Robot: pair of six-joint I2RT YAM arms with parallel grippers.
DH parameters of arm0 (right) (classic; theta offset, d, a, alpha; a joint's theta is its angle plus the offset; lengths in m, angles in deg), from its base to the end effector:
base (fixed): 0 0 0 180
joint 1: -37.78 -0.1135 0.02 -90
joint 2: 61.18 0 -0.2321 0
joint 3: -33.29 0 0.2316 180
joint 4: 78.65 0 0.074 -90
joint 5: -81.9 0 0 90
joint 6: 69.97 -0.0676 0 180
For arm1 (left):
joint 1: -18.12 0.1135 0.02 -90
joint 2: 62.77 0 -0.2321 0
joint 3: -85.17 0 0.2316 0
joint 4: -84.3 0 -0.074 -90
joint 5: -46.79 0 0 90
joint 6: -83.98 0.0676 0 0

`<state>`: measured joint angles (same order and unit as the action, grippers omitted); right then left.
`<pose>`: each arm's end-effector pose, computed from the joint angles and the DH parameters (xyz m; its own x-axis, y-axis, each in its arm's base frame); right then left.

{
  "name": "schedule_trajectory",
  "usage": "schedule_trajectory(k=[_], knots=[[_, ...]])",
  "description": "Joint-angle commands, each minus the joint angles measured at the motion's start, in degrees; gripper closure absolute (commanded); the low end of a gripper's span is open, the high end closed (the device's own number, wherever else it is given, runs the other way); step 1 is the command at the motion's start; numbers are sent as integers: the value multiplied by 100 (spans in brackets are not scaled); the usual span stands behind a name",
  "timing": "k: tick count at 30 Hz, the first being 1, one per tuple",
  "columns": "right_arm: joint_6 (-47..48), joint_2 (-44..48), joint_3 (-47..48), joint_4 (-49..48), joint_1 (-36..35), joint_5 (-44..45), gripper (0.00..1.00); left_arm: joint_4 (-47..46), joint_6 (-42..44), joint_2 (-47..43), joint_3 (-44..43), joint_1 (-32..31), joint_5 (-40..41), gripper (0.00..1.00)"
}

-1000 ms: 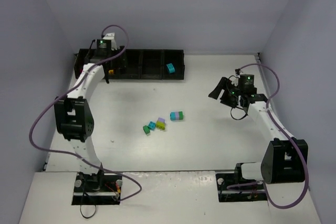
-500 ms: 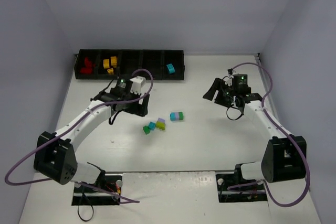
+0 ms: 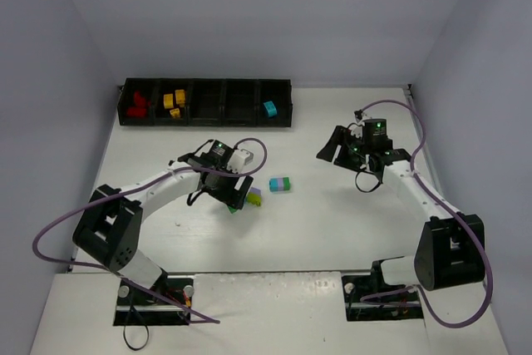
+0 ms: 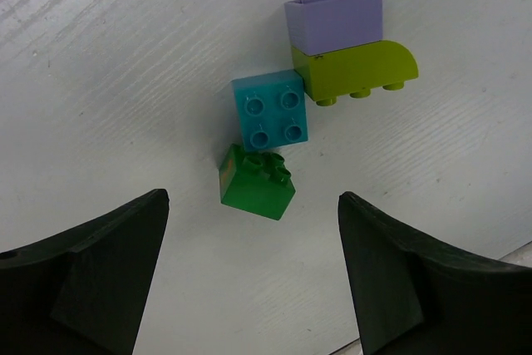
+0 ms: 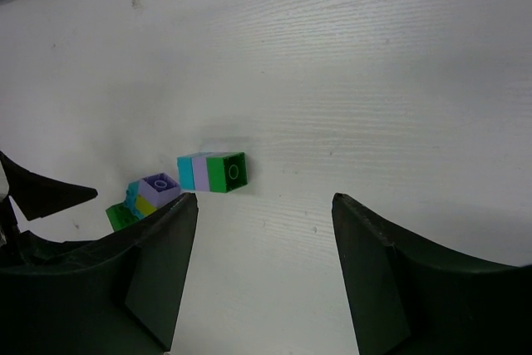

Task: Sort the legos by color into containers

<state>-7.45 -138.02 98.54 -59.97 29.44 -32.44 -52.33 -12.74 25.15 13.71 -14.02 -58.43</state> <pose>0.3038 0.0727 0.2246 -0.6660 0.3273 -0.6703 -0.1996 0.7877 0.5828 0.2477 -0.1766 0.1595 -0.8002 0.3694 -0.4726 0.5351 0.7955 -0.2842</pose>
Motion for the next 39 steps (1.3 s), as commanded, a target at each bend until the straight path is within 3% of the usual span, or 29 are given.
schedule_trajectory(k=[1,12,14,16,21,26,29,39], knots=[[-73,134,-23,-243,-36,-80,38,20,206,23,-147,-29,-16,25],[-99,90,-5,-243,-36,-53,38,29,119,392,-130,-126,-7,46],[-90,55,12,-243,-36,-45,38,56,83,410,-139,-126,106,59],[-90,20,21,-243,-28,-53,38,126,31,384,-182,-117,160,83],[-82,-42,83,-252,-28,-54,38,625,109,174,-524,-38,537,89],[-46,-51,153,-243,-28,-62,38,829,171,128,-1771,724,670,90],[-29,-42,153,-243,-36,-45,38,663,101,611,-2875,1007,827,90],[-46,160,83,-243,-27,17,38,13,-303,3421,-6383,1298,1470,86]])
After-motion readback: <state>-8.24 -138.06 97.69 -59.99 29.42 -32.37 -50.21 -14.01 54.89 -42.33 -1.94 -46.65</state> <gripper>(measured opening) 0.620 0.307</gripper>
